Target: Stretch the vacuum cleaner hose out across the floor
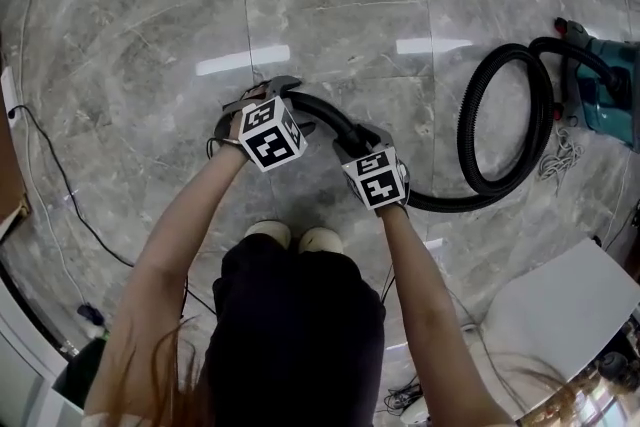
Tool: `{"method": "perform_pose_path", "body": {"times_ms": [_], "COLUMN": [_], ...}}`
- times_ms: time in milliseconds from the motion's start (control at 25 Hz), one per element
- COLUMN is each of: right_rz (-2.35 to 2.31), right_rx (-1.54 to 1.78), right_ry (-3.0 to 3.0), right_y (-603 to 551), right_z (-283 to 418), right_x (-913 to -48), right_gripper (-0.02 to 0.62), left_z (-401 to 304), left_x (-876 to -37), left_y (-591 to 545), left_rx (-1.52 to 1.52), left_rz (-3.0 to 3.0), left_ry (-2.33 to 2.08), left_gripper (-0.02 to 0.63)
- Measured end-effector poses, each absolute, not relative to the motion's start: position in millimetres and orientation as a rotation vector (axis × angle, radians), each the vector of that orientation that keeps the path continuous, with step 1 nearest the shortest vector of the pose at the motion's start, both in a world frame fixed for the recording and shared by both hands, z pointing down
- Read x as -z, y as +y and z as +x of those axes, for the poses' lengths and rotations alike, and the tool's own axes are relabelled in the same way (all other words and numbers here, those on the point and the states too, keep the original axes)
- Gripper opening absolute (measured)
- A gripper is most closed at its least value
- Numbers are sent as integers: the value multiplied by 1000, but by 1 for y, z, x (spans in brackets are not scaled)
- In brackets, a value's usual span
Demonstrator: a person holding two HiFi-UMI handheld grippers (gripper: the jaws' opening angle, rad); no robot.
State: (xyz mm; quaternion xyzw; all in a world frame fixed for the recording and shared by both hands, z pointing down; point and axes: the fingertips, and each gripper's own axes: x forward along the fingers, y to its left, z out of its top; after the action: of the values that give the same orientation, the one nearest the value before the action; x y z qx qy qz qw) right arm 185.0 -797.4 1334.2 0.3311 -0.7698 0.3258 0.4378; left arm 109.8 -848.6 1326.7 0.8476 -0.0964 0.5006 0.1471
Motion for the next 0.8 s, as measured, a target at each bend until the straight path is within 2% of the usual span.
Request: {"method": "perform_pose_path", "body": {"times_ms": [240, 800], "right_rz": [753, 573], "right_rx": [-844, -731], "right_ry": [-1942, -1989], "right_y": [-779, -770], "right_z": [192, 179], "right_x": [-1282, -1106], "right_gripper": [244, 244], "left_z": [110, 86], "left_x": [-1292, -1135], "left_y": [-821, -779], "left_rx": [-1578, -1733], "left_rz": [2419, 2294], "left_ry": [-153, 73], "left_gripper": [341, 337]}}
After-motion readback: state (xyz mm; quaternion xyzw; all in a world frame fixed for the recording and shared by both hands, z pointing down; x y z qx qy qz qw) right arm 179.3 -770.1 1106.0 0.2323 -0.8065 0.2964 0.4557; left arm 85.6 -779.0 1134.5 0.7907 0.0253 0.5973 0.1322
